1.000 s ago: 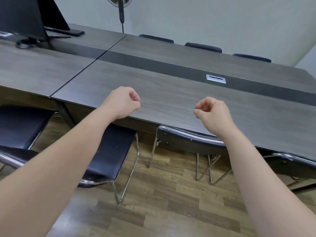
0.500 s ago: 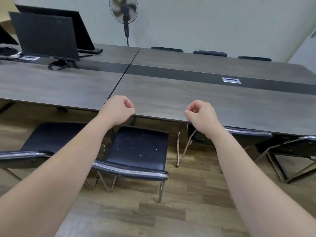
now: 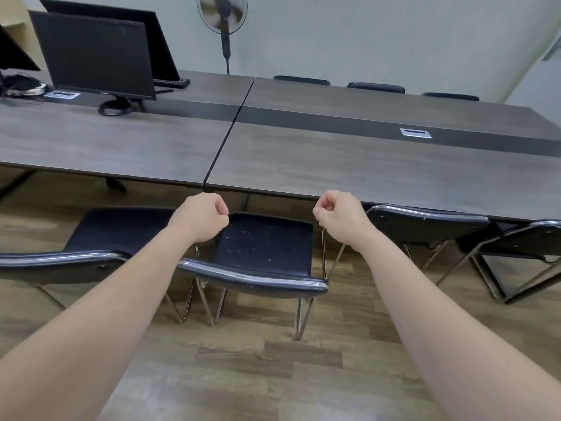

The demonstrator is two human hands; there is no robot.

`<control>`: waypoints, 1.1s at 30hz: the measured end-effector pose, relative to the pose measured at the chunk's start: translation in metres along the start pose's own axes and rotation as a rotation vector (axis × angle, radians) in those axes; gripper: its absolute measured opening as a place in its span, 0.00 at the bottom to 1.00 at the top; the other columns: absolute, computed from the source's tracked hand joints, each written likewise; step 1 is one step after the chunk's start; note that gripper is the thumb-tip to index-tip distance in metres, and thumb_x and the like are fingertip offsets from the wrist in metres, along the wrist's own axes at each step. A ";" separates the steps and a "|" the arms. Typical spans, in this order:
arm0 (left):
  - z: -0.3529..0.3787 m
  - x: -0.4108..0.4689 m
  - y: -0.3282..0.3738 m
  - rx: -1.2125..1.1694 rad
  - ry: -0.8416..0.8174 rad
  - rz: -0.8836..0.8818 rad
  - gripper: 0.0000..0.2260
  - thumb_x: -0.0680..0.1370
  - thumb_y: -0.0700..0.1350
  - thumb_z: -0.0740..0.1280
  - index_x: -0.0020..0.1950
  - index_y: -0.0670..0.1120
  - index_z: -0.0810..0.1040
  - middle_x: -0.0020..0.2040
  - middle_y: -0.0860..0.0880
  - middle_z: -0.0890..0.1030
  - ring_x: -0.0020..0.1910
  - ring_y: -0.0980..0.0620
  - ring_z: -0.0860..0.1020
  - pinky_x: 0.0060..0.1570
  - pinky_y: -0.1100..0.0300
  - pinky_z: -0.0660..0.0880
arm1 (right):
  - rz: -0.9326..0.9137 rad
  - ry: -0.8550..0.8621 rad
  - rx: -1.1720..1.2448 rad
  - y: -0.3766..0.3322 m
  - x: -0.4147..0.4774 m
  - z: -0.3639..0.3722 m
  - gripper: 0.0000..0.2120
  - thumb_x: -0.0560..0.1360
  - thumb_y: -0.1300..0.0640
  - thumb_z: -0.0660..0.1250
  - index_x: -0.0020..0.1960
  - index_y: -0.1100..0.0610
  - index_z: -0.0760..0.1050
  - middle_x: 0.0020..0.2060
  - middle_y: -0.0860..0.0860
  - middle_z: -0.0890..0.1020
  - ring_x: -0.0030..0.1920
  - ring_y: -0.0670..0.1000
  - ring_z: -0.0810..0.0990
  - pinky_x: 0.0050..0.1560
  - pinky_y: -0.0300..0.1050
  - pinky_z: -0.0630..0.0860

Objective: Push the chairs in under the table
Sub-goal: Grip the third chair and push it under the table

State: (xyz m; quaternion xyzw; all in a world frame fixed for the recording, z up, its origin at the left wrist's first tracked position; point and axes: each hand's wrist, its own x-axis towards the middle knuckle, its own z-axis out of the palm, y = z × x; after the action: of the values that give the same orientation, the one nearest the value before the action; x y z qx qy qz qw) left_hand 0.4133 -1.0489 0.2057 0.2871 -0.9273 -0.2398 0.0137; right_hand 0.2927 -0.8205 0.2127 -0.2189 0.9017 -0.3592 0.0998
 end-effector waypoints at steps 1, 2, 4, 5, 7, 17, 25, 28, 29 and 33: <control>0.000 0.001 -0.009 0.017 -0.017 0.004 0.06 0.74 0.44 0.65 0.50 0.49 0.79 0.49 0.50 0.79 0.50 0.48 0.76 0.53 0.54 0.74 | 0.012 -0.007 -0.001 -0.003 -0.001 0.008 0.06 0.75 0.58 0.63 0.40 0.55 0.76 0.36 0.52 0.81 0.40 0.54 0.78 0.44 0.45 0.75; 0.000 0.003 -0.016 0.032 -0.030 0.009 0.06 0.74 0.43 0.64 0.49 0.49 0.78 0.51 0.50 0.80 0.51 0.47 0.76 0.53 0.53 0.74 | 0.023 -0.013 -0.008 -0.004 0.000 0.015 0.05 0.75 0.58 0.63 0.40 0.55 0.75 0.35 0.50 0.80 0.40 0.53 0.78 0.42 0.43 0.73; 0.003 0.012 -0.035 0.058 -0.071 0.026 0.06 0.75 0.44 0.65 0.50 0.49 0.78 0.53 0.49 0.81 0.53 0.46 0.77 0.56 0.51 0.75 | 0.055 -0.010 -0.021 -0.007 0.002 0.033 0.05 0.75 0.58 0.63 0.41 0.55 0.75 0.35 0.48 0.78 0.40 0.52 0.77 0.42 0.42 0.70; 0.006 0.018 -0.043 0.070 -0.090 0.042 0.07 0.75 0.44 0.65 0.52 0.49 0.78 0.55 0.48 0.81 0.54 0.46 0.77 0.56 0.51 0.76 | 0.080 -0.009 -0.030 -0.008 0.005 0.042 0.04 0.75 0.57 0.63 0.41 0.54 0.75 0.35 0.48 0.78 0.41 0.52 0.76 0.43 0.42 0.70; 0.015 0.029 -0.058 0.093 -0.123 0.081 0.12 0.76 0.44 0.65 0.58 0.47 0.77 0.60 0.46 0.79 0.56 0.45 0.77 0.56 0.51 0.75 | 0.121 -0.032 -0.060 -0.006 0.011 0.061 0.04 0.75 0.57 0.64 0.43 0.54 0.74 0.39 0.49 0.79 0.43 0.53 0.77 0.43 0.42 0.71; 0.107 0.059 -0.136 0.554 -0.274 0.263 0.24 0.73 0.42 0.68 0.69 0.47 0.68 0.63 0.42 0.72 0.60 0.41 0.72 0.56 0.47 0.74 | 0.378 -0.309 -0.417 0.071 0.016 0.169 0.24 0.72 0.62 0.65 0.67 0.56 0.67 0.60 0.57 0.74 0.58 0.60 0.74 0.52 0.48 0.73; 0.169 0.091 -0.185 0.615 -0.342 0.295 0.31 0.69 0.45 0.73 0.70 0.50 0.66 0.63 0.44 0.76 0.63 0.41 0.73 0.65 0.42 0.67 | 0.318 -0.409 -0.744 0.115 0.029 0.219 0.28 0.68 0.59 0.67 0.67 0.52 0.65 0.61 0.56 0.72 0.63 0.60 0.69 0.63 0.59 0.65; 0.184 0.094 -0.190 0.585 -0.240 0.328 0.22 0.72 0.41 0.70 0.64 0.49 0.70 0.57 0.44 0.79 0.57 0.41 0.76 0.61 0.44 0.69 | 0.262 -0.367 -0.785 0.130 0.031 0.234 0.23 0.68 0.60 0.67 0.63 0.53 0.67 0.57 0.56 0.73 0.60 0.60 0.71 0.62 0.59 0.65; 0.186 0.094 -0.191 0.579 -0.210 0.340 0.20 0.73 0.40 0.69 0.63 0.49 0.71 0.56 0.44 0.79 0.56 0.42 0.77 0.60 0.45 0.71 | 0.230 -0.325 -0.799 0.136 0.030 0.236 0.21 0.69 0.61 0.66 0.61 0.54 0.68 0.55 0.56 0.74 0.58 0.60 0.72 0.61 0.58 0.65; 0.190 0.094 -0.195 0.594 -0.131 0.375 0.19 0.71 0.38 0.70 0.60 0.49 0.73 0.51 0.45 0.80 0.50 0.42 0.78 0.51 0.47 0.73 | 0.106 -0.205 -0.835 0.155 0.029 0.237 0.16 0.68 0.64 0.66 0.54 0.55 0.71 0.48 0.55 0.77 0.51 0.59 0.75 0.53 0.53 0.69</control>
State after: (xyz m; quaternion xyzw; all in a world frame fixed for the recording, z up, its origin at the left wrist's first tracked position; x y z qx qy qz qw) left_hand 0.4063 -1.1572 -0.0611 0.0875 -0.9920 0.0289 -0.0861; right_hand 0.2972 -0.8766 -0.0659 -0.2285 0.9651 0.0658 0.1099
